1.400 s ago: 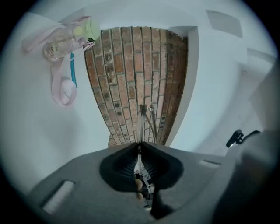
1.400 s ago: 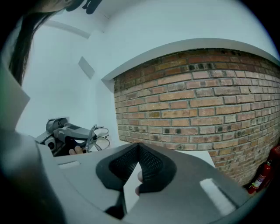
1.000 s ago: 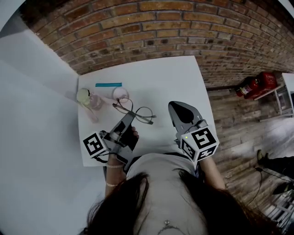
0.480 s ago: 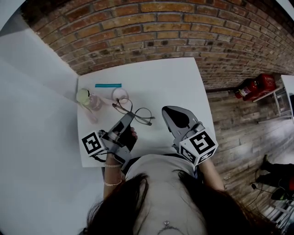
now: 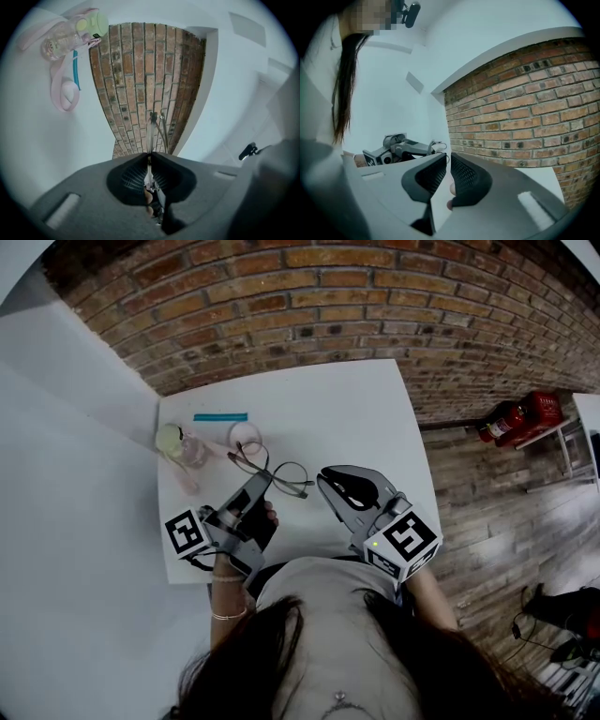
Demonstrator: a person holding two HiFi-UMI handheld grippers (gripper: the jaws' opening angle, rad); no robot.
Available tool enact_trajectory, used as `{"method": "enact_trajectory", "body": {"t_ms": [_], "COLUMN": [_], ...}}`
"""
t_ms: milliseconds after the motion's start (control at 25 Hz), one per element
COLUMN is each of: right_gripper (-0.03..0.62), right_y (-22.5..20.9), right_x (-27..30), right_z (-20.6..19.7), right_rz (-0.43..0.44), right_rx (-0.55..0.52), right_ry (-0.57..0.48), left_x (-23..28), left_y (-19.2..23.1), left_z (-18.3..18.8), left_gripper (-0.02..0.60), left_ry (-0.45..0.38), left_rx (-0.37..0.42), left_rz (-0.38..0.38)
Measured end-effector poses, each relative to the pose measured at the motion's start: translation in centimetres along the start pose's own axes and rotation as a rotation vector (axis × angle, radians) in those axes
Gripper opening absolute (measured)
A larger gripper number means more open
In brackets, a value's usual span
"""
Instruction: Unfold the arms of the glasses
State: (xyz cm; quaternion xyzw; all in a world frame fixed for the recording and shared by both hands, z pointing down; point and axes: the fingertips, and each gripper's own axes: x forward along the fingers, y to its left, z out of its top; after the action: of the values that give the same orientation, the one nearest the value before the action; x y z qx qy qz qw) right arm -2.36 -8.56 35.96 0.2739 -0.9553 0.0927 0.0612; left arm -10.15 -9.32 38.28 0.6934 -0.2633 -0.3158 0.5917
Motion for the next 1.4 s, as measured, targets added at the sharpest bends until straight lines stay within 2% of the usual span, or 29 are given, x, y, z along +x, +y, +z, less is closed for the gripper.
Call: {"method": "enact_trajectory", "body": {"t_ms": [480, 920, 1400], "right_gripper": [0.057, 0.051, 0.045], "right_y": [2.2, 2.3, 2.3], "right_x": [0.3, 0.4, -0.3], "right_z": [-0.7, -0.8, 0.9], "right_rz": [0.132, 0.146, 0.168], "right_rx": [0.000, 0.009, 0.037], "right_ry": [0.031, 0.032, -0.028], "left_x": [0.0, 0.0, 0.0], "left_y": [0.0, -0.1, 0.8], "left_z": [-0.1, -0.4, -0.8], "left_gripper": [0.021, 0.021, 0.021], "left_ry": [0.020, 0.033, 0.044], "left_rx": [-0.008, -0.011, -0.017], "left_rz": [-0.014, -0.022, 0.000]}}
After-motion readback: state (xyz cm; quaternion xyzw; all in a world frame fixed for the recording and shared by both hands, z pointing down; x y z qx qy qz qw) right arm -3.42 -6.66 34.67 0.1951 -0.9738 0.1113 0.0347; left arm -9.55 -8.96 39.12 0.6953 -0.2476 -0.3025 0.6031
